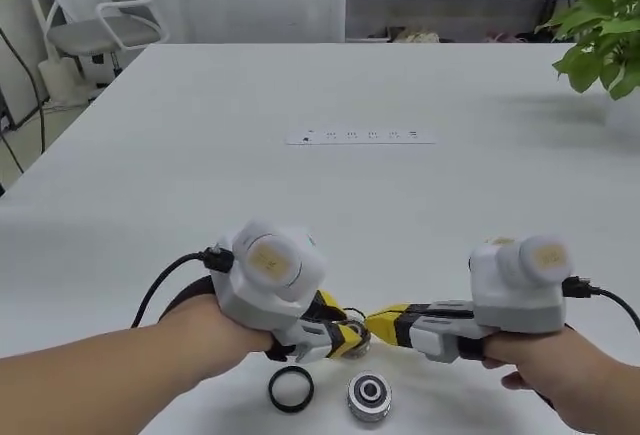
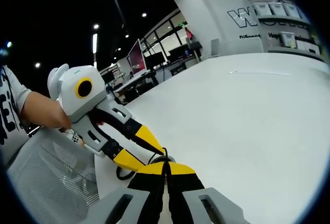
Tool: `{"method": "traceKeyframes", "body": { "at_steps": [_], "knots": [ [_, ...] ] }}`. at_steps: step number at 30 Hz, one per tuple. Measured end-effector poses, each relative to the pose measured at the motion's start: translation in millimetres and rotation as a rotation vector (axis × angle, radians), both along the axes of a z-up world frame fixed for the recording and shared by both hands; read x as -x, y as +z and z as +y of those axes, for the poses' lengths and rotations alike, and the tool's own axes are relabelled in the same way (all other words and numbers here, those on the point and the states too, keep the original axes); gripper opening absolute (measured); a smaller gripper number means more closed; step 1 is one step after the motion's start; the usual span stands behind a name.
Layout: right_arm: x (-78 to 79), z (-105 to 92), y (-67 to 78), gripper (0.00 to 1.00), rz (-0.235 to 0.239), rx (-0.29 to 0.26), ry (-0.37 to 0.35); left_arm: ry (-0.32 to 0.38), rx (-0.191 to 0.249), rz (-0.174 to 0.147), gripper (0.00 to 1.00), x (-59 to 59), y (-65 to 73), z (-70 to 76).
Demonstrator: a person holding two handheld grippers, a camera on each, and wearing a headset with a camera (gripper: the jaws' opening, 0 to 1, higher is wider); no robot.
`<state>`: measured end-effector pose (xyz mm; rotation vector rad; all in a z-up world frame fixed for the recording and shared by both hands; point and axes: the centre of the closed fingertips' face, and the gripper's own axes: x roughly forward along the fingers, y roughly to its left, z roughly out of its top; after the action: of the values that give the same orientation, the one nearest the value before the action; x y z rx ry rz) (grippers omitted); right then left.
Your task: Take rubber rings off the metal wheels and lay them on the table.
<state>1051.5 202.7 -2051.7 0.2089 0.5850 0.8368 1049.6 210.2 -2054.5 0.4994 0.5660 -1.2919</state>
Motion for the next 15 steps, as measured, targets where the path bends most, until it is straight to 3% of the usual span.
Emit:
{"method": "traceKeyframes", "body": {
  "at_steps": [15],
  "knots": [
    [-0.2, 1.1, 7.6, 0.0, -0.006, -0.043, -0.001, -0.006, 0.047, -0.005, 0.24, 6.2, 22.6, 10.2]
  ]
}}
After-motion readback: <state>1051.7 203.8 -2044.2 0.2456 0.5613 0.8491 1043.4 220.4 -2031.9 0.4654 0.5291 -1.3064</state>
